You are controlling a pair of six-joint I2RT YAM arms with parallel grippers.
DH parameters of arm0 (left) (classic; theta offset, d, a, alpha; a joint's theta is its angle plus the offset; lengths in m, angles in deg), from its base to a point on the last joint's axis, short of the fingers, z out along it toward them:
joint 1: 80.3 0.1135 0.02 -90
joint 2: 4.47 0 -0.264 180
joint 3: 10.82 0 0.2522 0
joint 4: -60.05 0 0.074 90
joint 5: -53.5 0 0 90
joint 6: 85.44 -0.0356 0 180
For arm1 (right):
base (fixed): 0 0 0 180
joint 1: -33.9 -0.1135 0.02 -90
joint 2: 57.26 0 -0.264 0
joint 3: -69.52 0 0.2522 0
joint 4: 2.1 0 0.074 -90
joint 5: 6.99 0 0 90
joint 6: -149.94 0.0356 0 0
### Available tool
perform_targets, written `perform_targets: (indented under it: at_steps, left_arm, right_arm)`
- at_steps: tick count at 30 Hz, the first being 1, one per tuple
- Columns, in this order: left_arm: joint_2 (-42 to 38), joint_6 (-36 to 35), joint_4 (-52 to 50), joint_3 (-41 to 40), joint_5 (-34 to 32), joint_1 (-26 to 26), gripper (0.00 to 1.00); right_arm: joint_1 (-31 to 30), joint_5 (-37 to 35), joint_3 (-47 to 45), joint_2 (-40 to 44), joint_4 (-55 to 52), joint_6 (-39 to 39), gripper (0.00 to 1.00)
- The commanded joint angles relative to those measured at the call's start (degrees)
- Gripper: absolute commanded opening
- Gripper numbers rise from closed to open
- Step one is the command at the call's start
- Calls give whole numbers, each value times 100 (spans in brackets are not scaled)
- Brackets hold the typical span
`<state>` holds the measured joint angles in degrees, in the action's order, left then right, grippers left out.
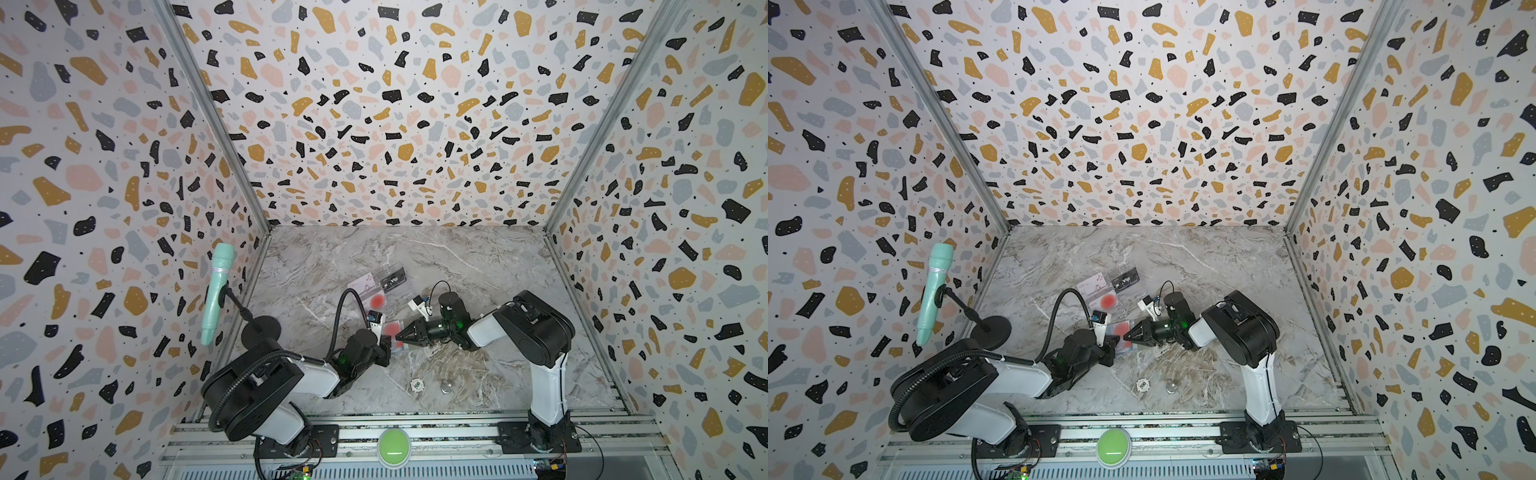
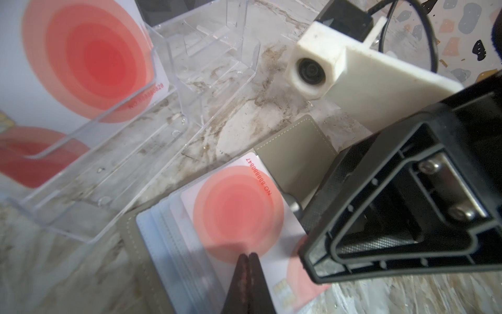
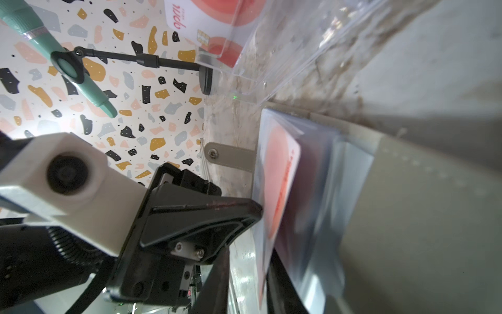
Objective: Take the credit cards out of the card holder
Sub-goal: Take out the credit card from the card slot.
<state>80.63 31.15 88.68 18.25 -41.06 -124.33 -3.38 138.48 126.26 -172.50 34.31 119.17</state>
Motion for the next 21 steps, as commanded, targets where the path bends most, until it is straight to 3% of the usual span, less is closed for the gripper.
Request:
perform_targets:
  at_steps: [1, 5, 12, 21]
  left_arm:
    - [146, 22, -354, -178, 43, 32, 2]
    - [147, 39, -355, -178, 34, 33, 2]
    - [172, 46, -363, -178, 25, 31, 2]
    - [236, 44, -357, -142, 25, 30, 2]
  right_arm:
    - [75, 362, -106, 33, 1284, 568, 24]
    - [166, 422, -244, -59, 1744, 845, 21]
    - [172, 440, -277, -4, 1639, 723, 19]
    - [190, -33, 5, 495, -519, -650, 13]
